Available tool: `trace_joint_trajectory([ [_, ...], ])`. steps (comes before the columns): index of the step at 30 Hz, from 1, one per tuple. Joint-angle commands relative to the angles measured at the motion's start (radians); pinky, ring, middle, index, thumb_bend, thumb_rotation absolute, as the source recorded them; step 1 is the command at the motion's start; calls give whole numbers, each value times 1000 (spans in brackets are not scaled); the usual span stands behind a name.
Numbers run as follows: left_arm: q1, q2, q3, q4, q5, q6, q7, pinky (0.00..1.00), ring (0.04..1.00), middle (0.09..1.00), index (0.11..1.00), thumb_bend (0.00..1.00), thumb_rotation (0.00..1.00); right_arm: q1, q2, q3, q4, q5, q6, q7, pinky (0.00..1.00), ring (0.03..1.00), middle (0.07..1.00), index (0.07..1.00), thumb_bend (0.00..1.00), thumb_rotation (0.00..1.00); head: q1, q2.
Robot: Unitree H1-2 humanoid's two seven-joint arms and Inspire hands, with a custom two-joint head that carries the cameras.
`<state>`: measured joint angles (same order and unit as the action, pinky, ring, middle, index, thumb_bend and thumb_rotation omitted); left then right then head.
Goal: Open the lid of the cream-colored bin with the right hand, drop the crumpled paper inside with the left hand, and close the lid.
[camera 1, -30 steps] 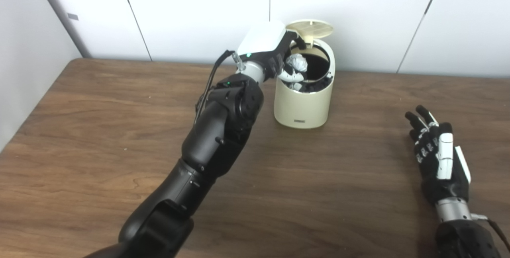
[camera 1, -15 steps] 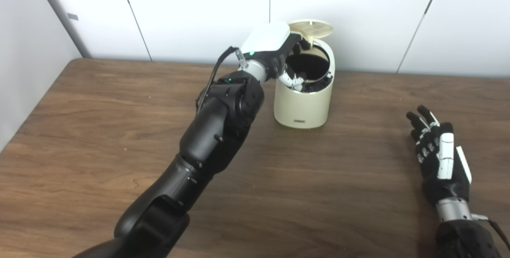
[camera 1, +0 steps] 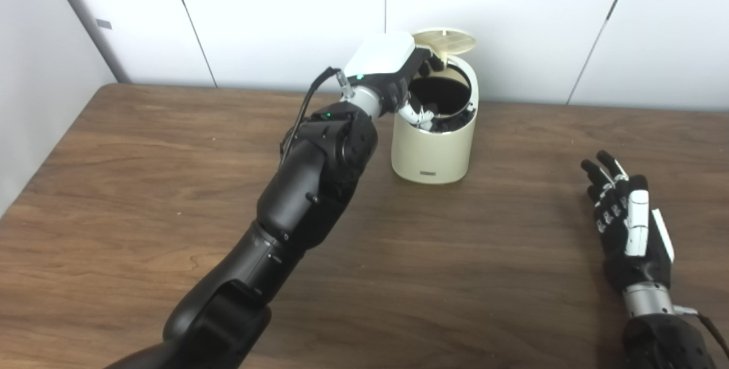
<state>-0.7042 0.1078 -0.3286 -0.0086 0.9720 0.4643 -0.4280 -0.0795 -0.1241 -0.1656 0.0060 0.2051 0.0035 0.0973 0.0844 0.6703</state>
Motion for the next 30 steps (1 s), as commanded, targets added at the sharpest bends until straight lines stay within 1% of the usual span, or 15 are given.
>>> trace_joint_trajectory([
  [1,-23,-3,11,-30,-8,-15,60,340,401,493,634,591,0,5,2,2,18,-5,-25,-5,1000,974,882,910,528,1000,2,0],
  [2,-19,-5,15,-30,-15,-22,81,390,439,477,579,556,0,5,2,2,21,-7,-28,-5,1000,972,880,909,530,1000,1,0],
  [3,-15,-7,18,-30,-21,-29,102,415,432,487,535,531,0,5,3,1,22,-6,-28,-6,1000,971,878,910,527,1000,1,0],
  [4,-11,-8,19,-30,-24,-37,125,409,425,490,508,515,0,5,3,1,22,-4,-26,-6,1000,970,871,908,527,1000,1,0],
  [6,-6,-11,23,-31,-37,-46,161,413,429,493,492,506,0,5,5,0,21,1,-23,-7,1000,970,868,908,527,1000,1,0],
  [7,-4,-11,25,-32,-43,-48,175,359,425,492,492,488,0,5,6,-1,20,3,-21,-7,1000,967,868,907,525,1000,1,0],
  [8,-3,-14,28,-33,-49,-46,184,336,421,491,494,481,0,5,5,-1,21,5,-21,-6,1000,965,866,907,526,1000,2,0],
  [11,-4,-14,30,-34,-53,-45,210,320,416,494,485,475,0,5,1,1,24,-3,-24,-6,1000,967,867,908,526,1000,5,0],
  [17,-4,-6,31,-35,-61,-47,232,308,385,467,493,471,0,4,-1,1,31,-1,-27,-3,1000,969,868,907,511,1000,8,-4],
  [22,9,-6,44,-57,-89,-39,234,348,397,480,486,475,0,2,0,-2,41,6,-33,-1,1000,971,871,909,508,1000,8,-5],
  [25,25,-9,60,-84,-116,-40,241,339,398,486,483,474,0,0,5,-7,44,17,-27,-4,1000,971,865,904,505,1000,8,-5],
  [28,39,2,60,-109,-122,-46,239,348,406,480,480,476,0,2,4,-7,47,18,-32,-1,1000,971,868,908,500,1000,9,-7],
  [30,52,7,65,-136,-131,-34,221,343,407,479,484,475,0,1,6,-7,46,16,-30,-2,1000,971,868,909,504,1000,10,-9],
])
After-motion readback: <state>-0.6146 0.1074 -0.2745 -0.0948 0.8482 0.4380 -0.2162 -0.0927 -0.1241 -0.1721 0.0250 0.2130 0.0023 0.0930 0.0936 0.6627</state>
